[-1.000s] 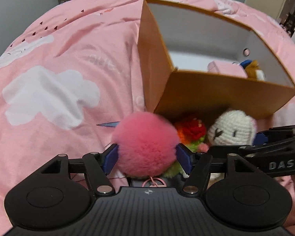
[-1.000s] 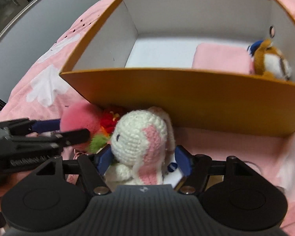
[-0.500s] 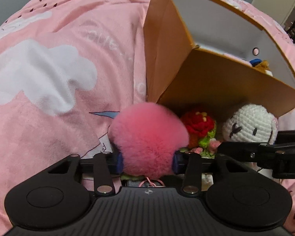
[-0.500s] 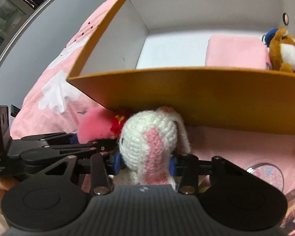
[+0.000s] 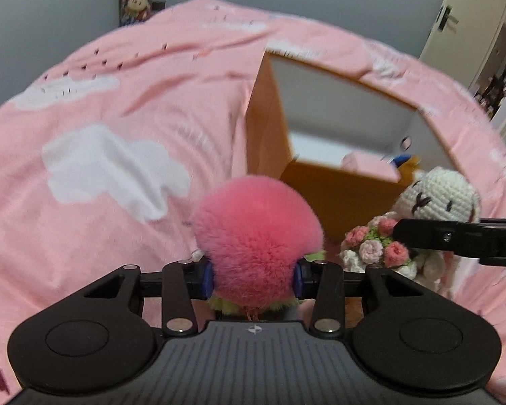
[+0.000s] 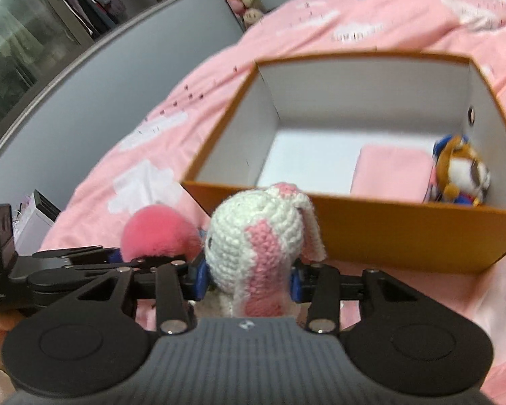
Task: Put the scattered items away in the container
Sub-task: 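Close the left tool on the pom-pom while the right tool grips the crocheted bunny, then lower the pom-pom into the orange box with the left tool while the right tool releases the bunny there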
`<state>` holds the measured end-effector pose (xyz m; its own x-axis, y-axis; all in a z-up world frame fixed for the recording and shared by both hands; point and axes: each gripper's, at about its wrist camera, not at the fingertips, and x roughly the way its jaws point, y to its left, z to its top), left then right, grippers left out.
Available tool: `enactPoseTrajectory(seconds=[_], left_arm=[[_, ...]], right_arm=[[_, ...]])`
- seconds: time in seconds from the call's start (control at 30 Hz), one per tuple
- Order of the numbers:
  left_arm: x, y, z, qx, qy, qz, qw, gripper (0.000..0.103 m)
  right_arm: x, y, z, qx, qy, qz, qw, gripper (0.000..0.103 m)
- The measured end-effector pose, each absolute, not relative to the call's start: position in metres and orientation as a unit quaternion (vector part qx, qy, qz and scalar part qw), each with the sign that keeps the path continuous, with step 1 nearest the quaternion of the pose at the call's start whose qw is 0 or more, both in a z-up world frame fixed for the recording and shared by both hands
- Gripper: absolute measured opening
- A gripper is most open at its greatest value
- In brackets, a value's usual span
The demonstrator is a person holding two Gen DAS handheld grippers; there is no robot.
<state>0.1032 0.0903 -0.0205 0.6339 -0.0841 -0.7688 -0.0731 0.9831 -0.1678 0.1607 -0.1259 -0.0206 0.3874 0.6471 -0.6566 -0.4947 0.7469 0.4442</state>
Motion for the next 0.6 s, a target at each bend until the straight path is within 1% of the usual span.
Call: enactPoseTrajectory(seconds=[0.27,0.43,0.6], left_arm=[[0.098,0.075,0.04,-0.077,0.37,-0.057,0.924,0.048],[0.124,0.054,0.068,-0.045,0.341,-0.083,0.935,0.048],[0.156,0.038,0.078,-0.021,0.323,-0.093,0.942,0.048]], right_arm=[[0.152,-0.158,0.029,0.11,0.387,0.351,0.845,0.047],[0.167,-0.166,0.054,0.117,0.35,0.342,0.864,0.047],[0.197,-0.172,0.063,0.121,0.333,0.32,0.879,0.047]])
